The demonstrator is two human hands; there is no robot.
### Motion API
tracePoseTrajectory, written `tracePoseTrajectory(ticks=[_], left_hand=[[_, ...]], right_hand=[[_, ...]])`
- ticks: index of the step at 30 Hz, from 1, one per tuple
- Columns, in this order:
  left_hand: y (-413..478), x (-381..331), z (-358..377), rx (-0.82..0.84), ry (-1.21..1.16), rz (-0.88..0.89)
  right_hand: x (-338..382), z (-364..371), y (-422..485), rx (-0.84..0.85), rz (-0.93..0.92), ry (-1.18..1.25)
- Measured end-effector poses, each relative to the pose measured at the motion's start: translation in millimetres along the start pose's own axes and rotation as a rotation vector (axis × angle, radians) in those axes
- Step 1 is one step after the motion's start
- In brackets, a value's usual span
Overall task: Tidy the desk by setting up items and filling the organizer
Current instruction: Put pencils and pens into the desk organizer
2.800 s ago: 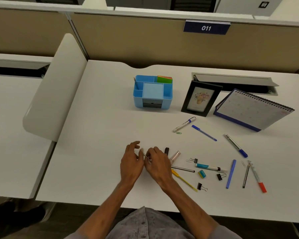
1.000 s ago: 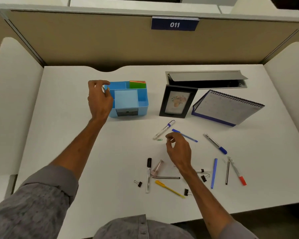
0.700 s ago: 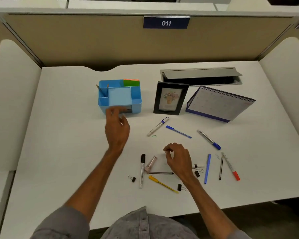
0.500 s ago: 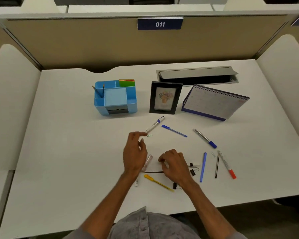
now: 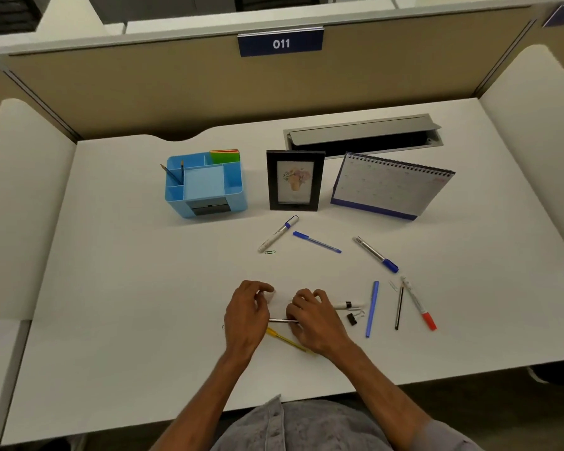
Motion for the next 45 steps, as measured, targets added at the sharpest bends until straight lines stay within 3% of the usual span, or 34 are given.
tracePoseTrajectory(ticks=[7, 17, 23, 30, 45], left_hand=[[-2.4, -1.4, 1.3, -0.043, -0.066, -0.026], [19.9, -3.6, -28.8, -0.081, -0.361, -0.255], [54.9, -3.5, -49.9, -0.053, -0.519, -0.219], [98.6, 6.5, -89.6, -0.128, -0.504, -0.204], [270.7, 8.6, -233.5, -0.474, -0.24, 0.076]], right_hand=[[-11.4, -9.3, -11.3, -0.043, 0.038, 0.086], [-1.0, -41.4, 36.6, -0.25, 0.213, 0.345], [13.6, -53.0, 83.3, -0.3, 0.271, 0.407], [30.8, -50.5, 124.4, -0.301, 0.308, 0.427], [40.2, -9.3, 136.2, -0.219, 0.429, 0.459]])
Point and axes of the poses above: each hand's wrist, its own y-axis towards the middle knuckle, its own z-axis out of the palm, x = y × z, the point moved 6 cm from there along y, towards the middle knuckle, and after that the axes turned 2 degrees about -z, right-handed, at the moved point
